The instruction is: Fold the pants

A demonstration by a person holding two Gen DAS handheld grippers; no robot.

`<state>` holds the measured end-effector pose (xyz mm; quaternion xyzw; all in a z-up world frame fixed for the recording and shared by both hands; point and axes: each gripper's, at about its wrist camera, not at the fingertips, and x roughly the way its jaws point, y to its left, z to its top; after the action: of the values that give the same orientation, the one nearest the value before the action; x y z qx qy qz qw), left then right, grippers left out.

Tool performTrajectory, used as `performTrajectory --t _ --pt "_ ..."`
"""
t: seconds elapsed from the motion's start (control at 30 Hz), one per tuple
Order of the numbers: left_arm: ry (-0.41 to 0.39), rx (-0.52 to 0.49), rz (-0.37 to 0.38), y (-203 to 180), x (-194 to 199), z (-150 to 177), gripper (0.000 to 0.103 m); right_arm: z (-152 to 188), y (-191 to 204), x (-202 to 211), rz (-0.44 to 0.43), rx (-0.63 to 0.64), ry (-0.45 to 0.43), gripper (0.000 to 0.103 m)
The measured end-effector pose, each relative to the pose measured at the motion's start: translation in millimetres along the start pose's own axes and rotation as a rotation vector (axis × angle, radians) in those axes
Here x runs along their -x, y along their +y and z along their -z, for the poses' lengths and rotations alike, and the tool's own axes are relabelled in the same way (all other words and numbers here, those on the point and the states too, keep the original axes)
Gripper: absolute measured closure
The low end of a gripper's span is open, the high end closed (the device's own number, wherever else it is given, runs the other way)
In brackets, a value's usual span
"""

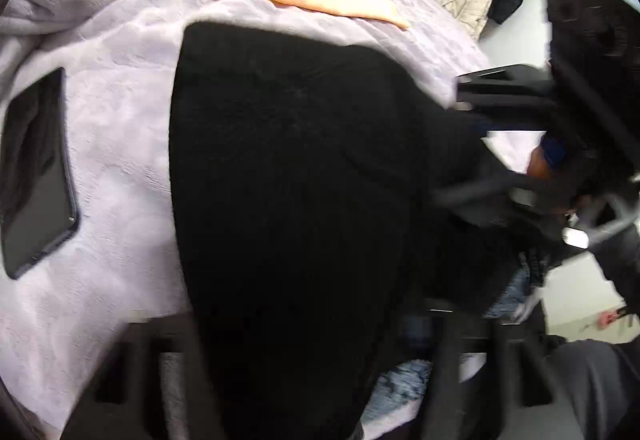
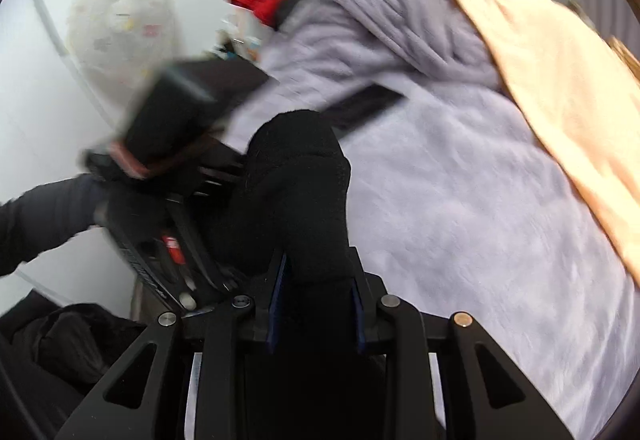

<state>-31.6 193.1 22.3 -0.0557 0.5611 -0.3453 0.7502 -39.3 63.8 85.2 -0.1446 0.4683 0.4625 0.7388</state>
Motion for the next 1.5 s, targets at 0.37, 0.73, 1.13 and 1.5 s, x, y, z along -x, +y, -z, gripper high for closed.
performTrajectory --t 0.37,0.73,1.13,1.5 --pt "0.002 -0.034 -0.191 -43.4 22.2 2.0 0.072 79.6 -1.6 85.6 0.155 -0.101 0.092 0.021" --pt "0.000 -0.117 -0.335 -126.5 42.2 -8.7 0.076 140.9 5.1 19.7 0.286 -0.020 0.207 0.007" --pt "-0.031 -0.327 -0.339 -259.6 43.5 -14.3 0.076 207.6 29.7 173.7 0.440 -0.269 -0.079 0.006" --pt "0.151 -0.548 -0.244 -411.3 -66.2 -29.1 0.081 306.4 26.0 201.7 0.547 -0.494 -0.060 0.006"
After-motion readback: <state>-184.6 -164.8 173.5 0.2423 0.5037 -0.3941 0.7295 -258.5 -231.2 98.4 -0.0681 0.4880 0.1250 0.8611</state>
